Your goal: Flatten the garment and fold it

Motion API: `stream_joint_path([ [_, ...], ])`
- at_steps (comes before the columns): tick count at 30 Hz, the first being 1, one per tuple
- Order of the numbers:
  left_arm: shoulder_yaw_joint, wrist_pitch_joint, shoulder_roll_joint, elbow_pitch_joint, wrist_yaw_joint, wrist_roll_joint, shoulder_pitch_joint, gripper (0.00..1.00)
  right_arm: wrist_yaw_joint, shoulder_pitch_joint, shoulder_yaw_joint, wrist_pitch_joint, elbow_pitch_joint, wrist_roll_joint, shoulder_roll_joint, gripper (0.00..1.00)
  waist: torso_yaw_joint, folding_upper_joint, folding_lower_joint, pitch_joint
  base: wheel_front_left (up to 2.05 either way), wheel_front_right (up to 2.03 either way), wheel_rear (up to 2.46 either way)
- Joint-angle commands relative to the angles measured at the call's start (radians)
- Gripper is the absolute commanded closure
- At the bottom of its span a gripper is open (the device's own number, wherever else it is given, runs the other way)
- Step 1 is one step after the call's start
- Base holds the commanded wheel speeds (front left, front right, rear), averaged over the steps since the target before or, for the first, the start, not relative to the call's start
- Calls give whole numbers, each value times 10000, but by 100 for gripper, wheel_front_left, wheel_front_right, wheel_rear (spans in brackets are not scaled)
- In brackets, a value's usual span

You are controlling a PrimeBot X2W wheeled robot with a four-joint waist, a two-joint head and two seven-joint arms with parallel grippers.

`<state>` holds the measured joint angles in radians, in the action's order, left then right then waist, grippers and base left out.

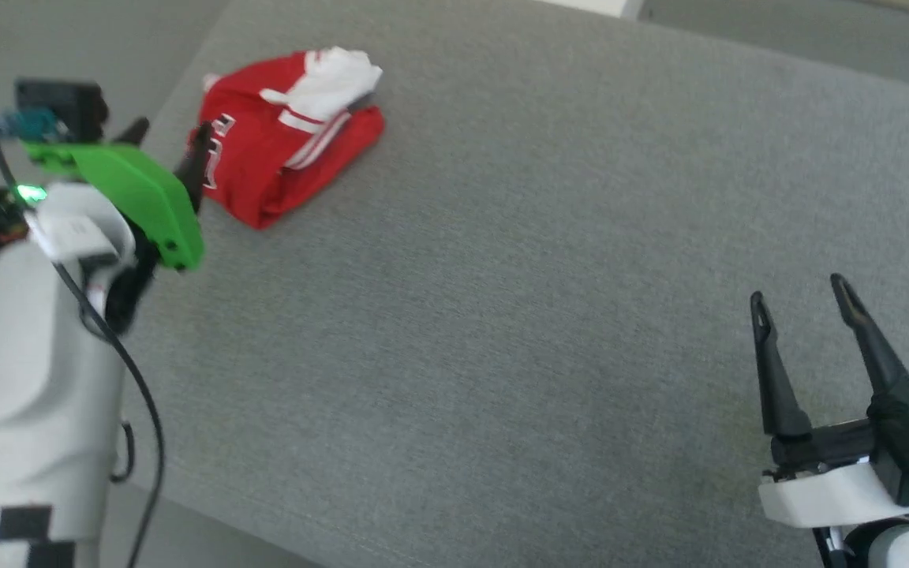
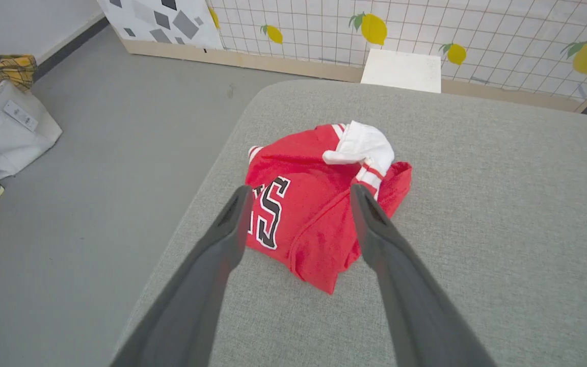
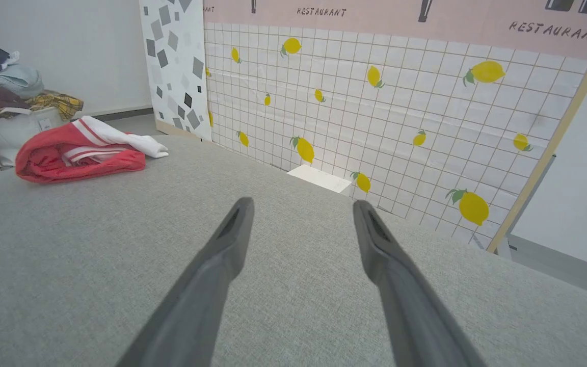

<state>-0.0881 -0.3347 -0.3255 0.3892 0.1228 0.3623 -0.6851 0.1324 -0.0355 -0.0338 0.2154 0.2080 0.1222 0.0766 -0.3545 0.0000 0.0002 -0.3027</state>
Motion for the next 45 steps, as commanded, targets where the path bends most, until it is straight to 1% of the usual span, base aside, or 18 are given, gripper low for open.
stream_joint_path([
  [1,-104,-378,-151,295,65,287,-475,0,-17,206,-18,-52,156,-41,56,0,829,0,-2,-1113,0,0,0],
  [7,-117,-1844,-622,1421,75,1299,-1855,0,-17,497,-37,-118,527,-132,247,0,1379,0,-2,-1899,0,0,0],
  [13,-96,-3270,-1039,2484,7,1600,-2530,0,-17,618,-76,-81,673,-193,296,0,1793,0,-2,-2361,0,0,0],
  [17,-140,-3673,-1220,2905,-35,1634,-2688,0,-17,610,-142,-38,713,-218,285,0,1917,0,-2,-2513,0,0,0],
  [20,-257,-4088,-1209,3252,-21,1733,-2606,0,-17,560,-201,-12,748,-219,276,0,1918,0,-2,-2575,0,0,0],
  [21,-317,-4331,-1173,3387,-10,1817,-2555,36,-17,545,-223,-3,756,-214,272,0,1902,0,-2,-2586,0,0,0],
  [22,-356,-4530,-1131,3484,1,1915,-2514,100,-17,539,-239,2,755,-205,268,0,1884,0,-2,-2587,0,0,0],
  [24,-448,-4780,-1077,3587,28,2106,-2441,100,-17,539,-258,-3,729,-177,256,0,1839,0,-2,-2531,0,0,0],
  [26,-488,-4636,-1105,3585,45,2213,-2400,100,-17,550,-238,-13,696,-163,248,0,1801,0,-2,-2420,0,0,0],
  [33,-527,-2976,-1512,3553,72,2386,-2345,100,-17,518,-244,15,402,-221,135,0,1724,0,-2,-1593,0,0,0],
  [37,-708,-1483,-1812,3221,75,2542,-2445,100,-17,471,-291,72,166,-253,36,0,1716,0,-2,-903,0,0,0],
  [40,-1058,-32,-2067,2796,76,2625,-2421,100,-17,413,-365,127,-66,-308,-54,0,1723,0,-2,-237,0,0,0],
  [45,-1591,1784,-2442,2192,77,2786,-2382,100,-17,319,-411,207,-483,-376,-175,0,1826,0,-2,778,0,0,0],
])
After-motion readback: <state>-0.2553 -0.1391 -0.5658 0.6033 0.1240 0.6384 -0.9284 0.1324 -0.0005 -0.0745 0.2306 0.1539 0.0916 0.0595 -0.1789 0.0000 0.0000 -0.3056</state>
